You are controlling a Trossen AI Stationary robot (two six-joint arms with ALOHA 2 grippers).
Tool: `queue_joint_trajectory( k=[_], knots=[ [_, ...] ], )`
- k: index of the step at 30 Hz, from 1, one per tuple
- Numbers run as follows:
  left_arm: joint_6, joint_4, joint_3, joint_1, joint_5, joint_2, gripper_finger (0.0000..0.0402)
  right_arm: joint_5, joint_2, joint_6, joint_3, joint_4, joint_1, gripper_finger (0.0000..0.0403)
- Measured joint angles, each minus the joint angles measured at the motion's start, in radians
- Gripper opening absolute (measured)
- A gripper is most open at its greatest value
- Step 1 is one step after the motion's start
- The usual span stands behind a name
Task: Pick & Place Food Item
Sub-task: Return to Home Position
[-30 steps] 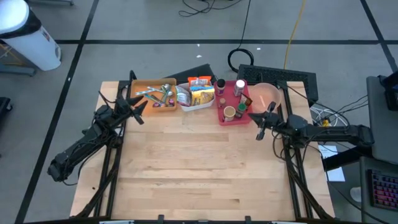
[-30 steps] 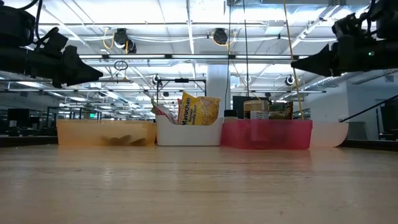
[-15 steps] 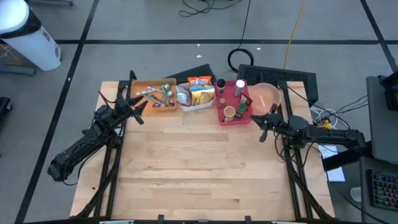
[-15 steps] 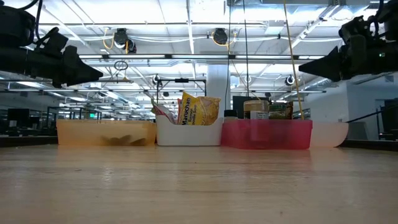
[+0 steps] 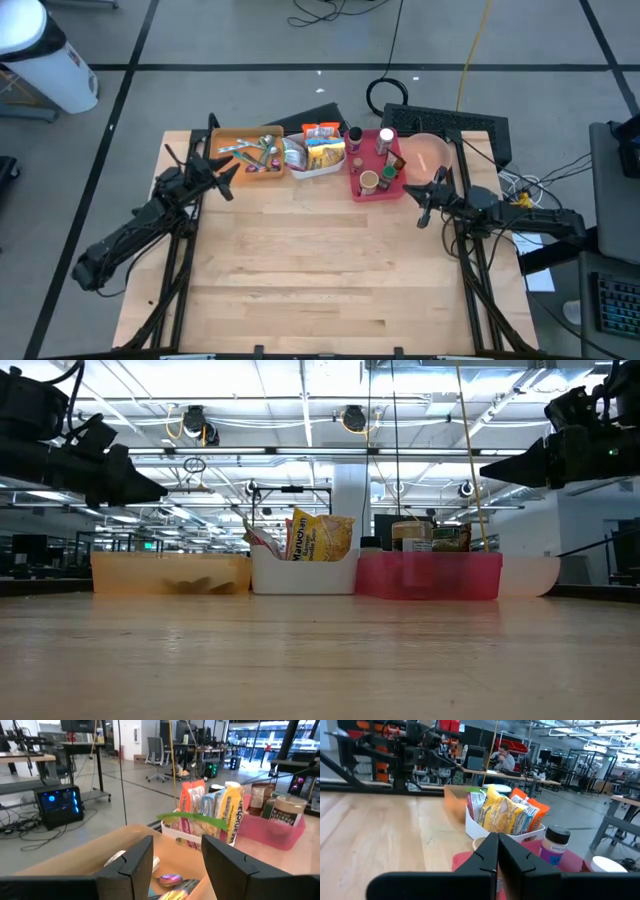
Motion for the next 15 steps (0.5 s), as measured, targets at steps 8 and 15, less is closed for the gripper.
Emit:
queue_joint_trajectory(
  k=[8, 15],
  knots=[
    [-0.027, 0.004, 0.0, 0.0, 0.002, 0.027, 0.0172, 0.001, 0.008, -0.019, -0.001, 0.026, 0.0, 0.0],
    [-0.053, 0.033, -0.001, -0.001, 0.004, 0.027, 0.0172, 0.001, 0.008, -0.019, -0.001, 0.047, 0.0, 0.0]
  ],
)
